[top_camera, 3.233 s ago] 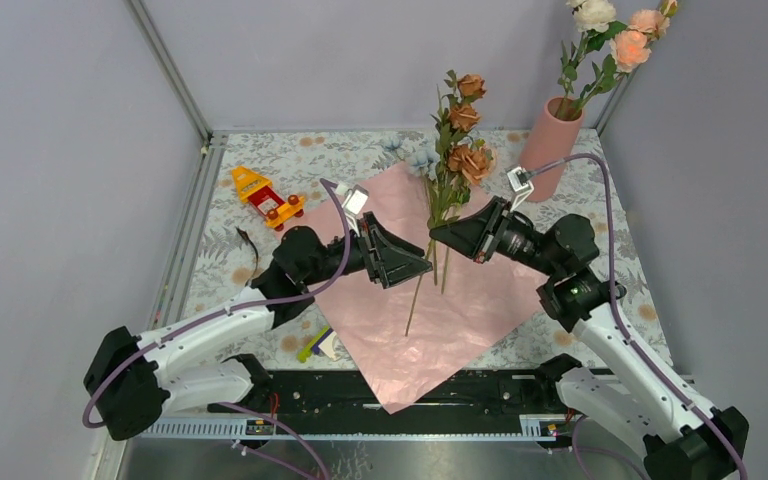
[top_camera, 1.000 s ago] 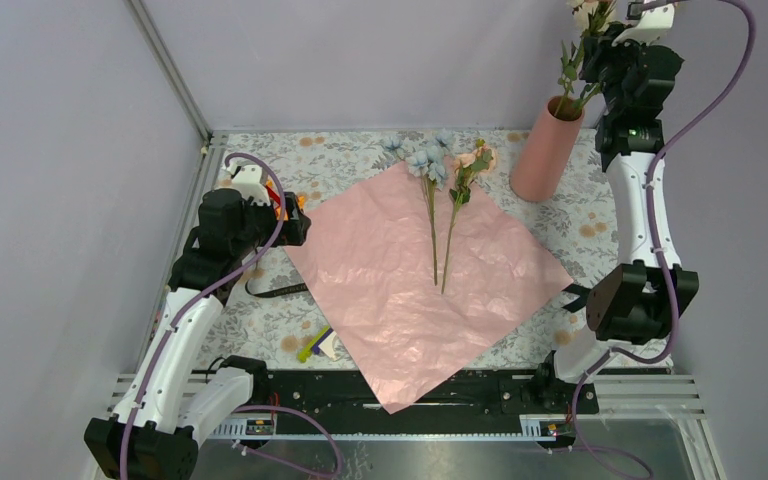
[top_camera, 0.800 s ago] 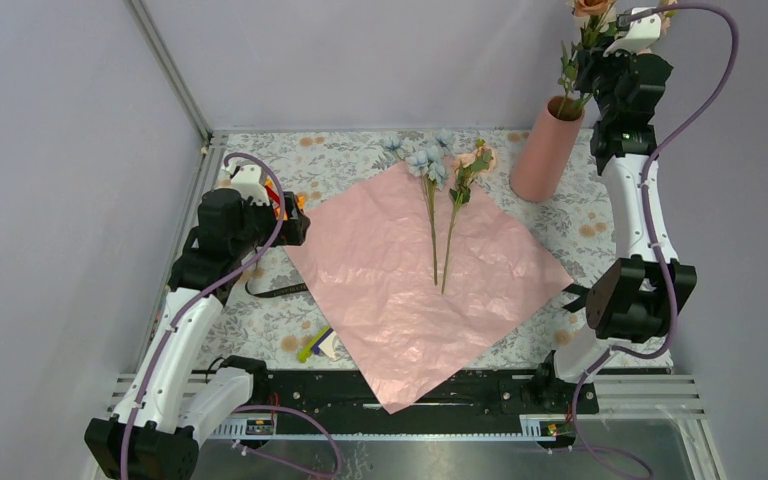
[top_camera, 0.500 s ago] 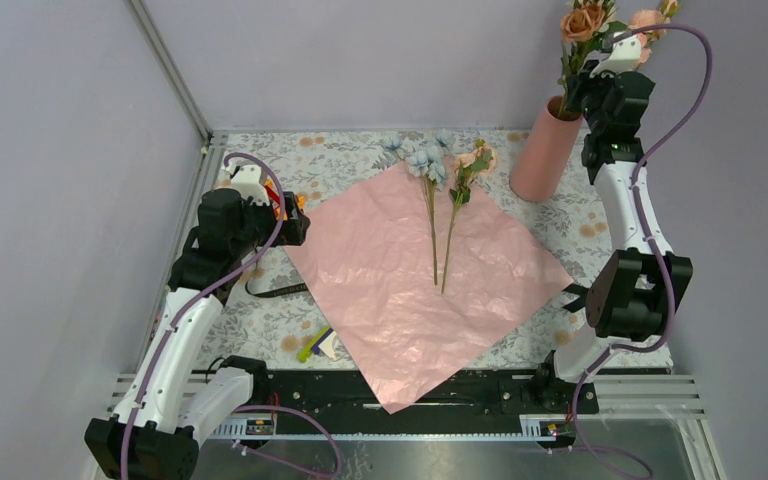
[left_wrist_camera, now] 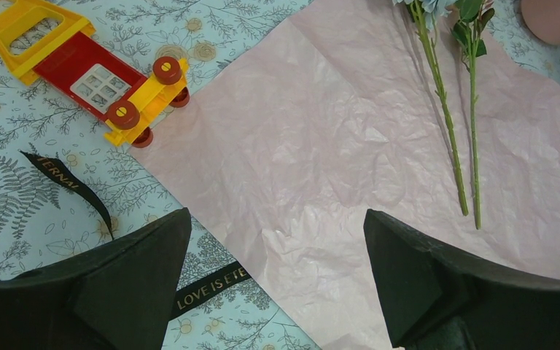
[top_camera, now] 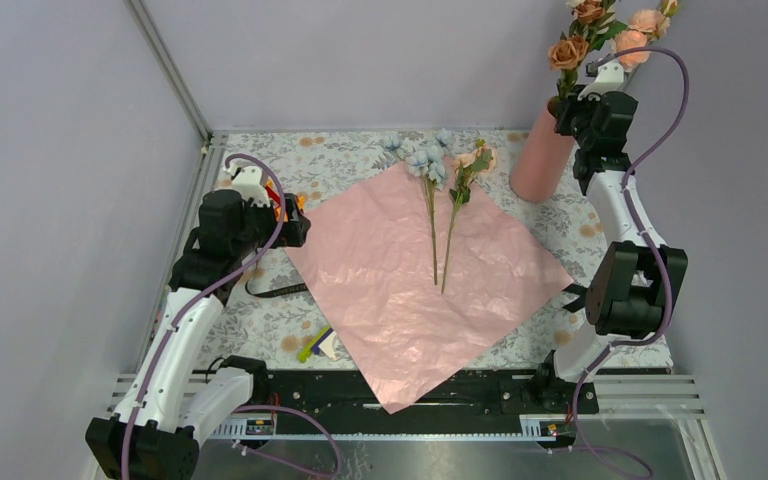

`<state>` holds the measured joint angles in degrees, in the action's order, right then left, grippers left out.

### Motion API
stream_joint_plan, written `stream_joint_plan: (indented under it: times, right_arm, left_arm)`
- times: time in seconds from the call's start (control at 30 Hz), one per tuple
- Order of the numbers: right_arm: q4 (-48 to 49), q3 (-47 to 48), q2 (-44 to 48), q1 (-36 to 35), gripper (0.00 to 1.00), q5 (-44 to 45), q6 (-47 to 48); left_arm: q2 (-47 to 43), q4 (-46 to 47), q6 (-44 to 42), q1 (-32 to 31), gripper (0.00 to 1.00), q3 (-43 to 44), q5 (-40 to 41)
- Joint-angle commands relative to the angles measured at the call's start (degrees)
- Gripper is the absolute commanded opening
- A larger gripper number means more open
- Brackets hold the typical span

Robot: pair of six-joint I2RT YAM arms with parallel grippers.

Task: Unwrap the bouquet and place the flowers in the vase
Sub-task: Insert the fake flower into the vase.

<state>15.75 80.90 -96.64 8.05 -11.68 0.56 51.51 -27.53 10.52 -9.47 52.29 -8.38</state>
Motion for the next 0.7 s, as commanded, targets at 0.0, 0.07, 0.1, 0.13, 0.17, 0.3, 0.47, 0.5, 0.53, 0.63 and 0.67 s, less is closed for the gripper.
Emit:
stream_joint_plan:
  times: [0.0,0.07,0.1,0.13,0.17,0.3,0.47,0.5,0.53,0.63,0.67]
  right_arm:
    - [1.8,0.0,-1.1,0.3,0.06,-0.5,-0.2]
    - [1.5,-0.3,-1.2,0.3,0.1,-0.7,-0.2]
    - [1.4,-0.4,-1.1,0.3,0.12,-0.7,-0.2]
    - [1.4,-0.6,-0.9,0.3,0.14,-0.9,-0.2]
    - [1.4,-0.9,-0.6,0.3,0.15,-0.9,-0.2]
    - [1.3,-2.0,0.6,0.3,0.22,-1.1,-0.2]
    - [2.5,-4.4,3.1,0.3,0.32,-0.9,-0.2]
    - [2.7,-4.8,3.4,0.3,0.34,-0.9,-0.2]
    - [2.7,-5.0,3.8,0.3,0.34,-1.0,-0.2]
    - [2.3,-5.2,4.5,0.3,0.36,-0.9,-0.2]
    - [2.2,-5.1,4.7,0.3,0.37,-0.9,-0.2]
  left_arm:
    - [-0.4,1.7,-0.3,0.3,0.98,-0.2,-0.9]
    - [-0.3,1.8,-0.3,0.3,0.98,-0.2,-1.1]
    - [-0.3,1.8,-0.3,0.3,0.98,-0.2,-1.1]
    - [-0.3,1.8,-0.3,0.3,0.98,-0.2,-1.1]
    - [-0.4,1.8,-0.2,0.3,0.98,-0.2,-1.2]
    - [-0.4,1.9,-0.2,0.3,0.98,-0.3,-1.3]
    - [-0.4,1.9,-0.1,0.3,0.98,-0.3,-1.6]
    - [-0.5,2.0,0.0,0.3,0.98,-0.3,-1.8]
    - [-0.5,2.0,0.0,0.3,0.98,-0.3,-1.8]
    - [-0.6,2.1,0.1,0.3,0.98,-0.4,-2.0]
    - [-0.7,2.1,0.1,0.3,0.98,-0.4,-2.0]
